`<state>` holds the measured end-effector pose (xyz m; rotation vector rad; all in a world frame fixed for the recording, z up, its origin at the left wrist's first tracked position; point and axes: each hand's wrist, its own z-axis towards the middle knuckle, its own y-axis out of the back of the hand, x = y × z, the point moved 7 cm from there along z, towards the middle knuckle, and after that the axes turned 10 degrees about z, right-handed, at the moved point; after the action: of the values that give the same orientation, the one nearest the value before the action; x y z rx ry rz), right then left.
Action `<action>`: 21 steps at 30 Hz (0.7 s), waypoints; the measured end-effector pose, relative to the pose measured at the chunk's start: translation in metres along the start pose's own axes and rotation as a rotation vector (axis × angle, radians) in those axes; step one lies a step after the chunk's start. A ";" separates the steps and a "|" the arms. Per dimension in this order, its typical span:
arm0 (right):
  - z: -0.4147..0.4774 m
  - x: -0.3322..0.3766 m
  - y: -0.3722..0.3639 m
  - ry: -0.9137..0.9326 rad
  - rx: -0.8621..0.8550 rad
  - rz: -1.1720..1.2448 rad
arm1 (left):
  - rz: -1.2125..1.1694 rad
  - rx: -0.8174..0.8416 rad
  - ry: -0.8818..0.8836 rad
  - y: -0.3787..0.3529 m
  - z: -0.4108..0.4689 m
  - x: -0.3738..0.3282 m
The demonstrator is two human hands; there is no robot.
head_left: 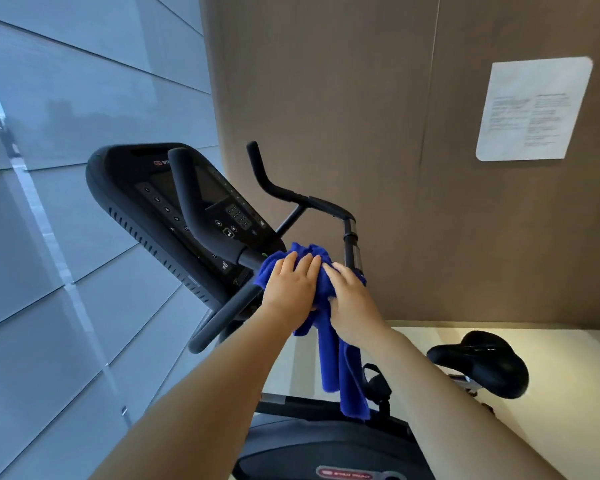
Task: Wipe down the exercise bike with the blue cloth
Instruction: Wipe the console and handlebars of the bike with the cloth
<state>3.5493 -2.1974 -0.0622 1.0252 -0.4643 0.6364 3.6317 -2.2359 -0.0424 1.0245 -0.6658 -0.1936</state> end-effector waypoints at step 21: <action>0.038 0.008 0.118 0.366 -0.247 0.169 | -0.265 -0.314 0.088 0.073 0.020 -0.008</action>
<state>3.4727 -2.1858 0.0351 0.6213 -0.2991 0.8753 3.6025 -2.2089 0.0230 0.8099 -0.4014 -0.4674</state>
